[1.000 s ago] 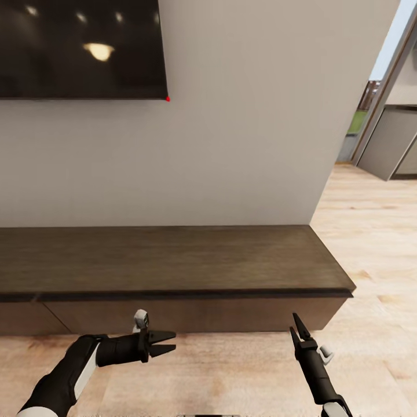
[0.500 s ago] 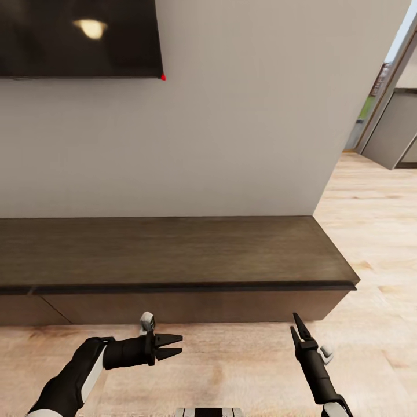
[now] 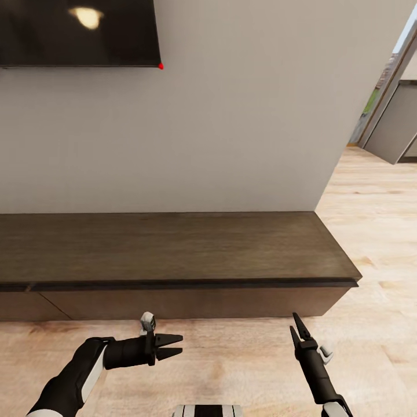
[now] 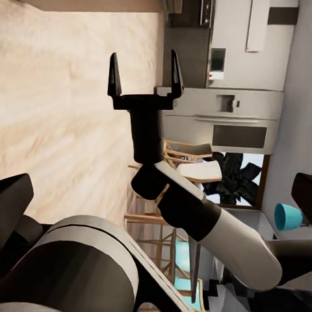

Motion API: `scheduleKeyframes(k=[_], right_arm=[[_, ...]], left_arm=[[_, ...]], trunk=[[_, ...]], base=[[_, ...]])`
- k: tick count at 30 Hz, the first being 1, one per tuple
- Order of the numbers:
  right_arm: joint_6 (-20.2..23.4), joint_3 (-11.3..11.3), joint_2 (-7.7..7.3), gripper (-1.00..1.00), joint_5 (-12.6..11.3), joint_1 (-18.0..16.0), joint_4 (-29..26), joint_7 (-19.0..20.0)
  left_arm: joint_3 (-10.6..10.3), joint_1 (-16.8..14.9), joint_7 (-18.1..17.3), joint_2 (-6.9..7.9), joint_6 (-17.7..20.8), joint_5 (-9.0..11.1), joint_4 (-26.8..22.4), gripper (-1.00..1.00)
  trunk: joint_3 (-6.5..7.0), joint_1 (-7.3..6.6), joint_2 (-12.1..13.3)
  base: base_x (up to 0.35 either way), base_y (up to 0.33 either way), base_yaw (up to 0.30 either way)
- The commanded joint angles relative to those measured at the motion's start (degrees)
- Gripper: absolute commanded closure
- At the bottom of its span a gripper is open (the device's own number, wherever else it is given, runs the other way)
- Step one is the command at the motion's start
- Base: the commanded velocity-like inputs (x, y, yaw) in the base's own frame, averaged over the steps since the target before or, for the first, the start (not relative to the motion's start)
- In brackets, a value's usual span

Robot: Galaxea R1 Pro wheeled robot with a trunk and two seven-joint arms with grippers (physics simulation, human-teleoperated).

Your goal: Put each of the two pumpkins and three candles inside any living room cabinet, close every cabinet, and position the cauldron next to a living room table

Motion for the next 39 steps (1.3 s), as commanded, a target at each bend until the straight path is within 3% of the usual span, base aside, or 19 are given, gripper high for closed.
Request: scheduleKeyframes(k=[1,21,39], right_arm=[[0.3,0.1,-0.01,-1.00,-0.5,0.0,0.0,0.2],[0.5,0.1,-0.01,-1.00,-0.5,0.0,0.0,0.5],[0.5,0.2,-0.01,-1.00,-0.5,0.0,-0.1,0.5]], left_arm=[[0.0,0.0,-0.2,0.02,0.6,0.1,0.0,-1.00],[0.8,-0.1,-0.7,-0.40,0.6,0.8,-0.8,-1.00],[0.8,-0.1,-0.6,-0.85,0.6,0.8,-0.7,-1.00]], trunk=[[-0.04,-0.01,0.0],[-0.04,-0.01,0.0],[-0.04,-0.01,0.0]], base=[[0.000,0.000,0.000],[0.038,0.006,0.000],[0.150,0.040,0.000]])
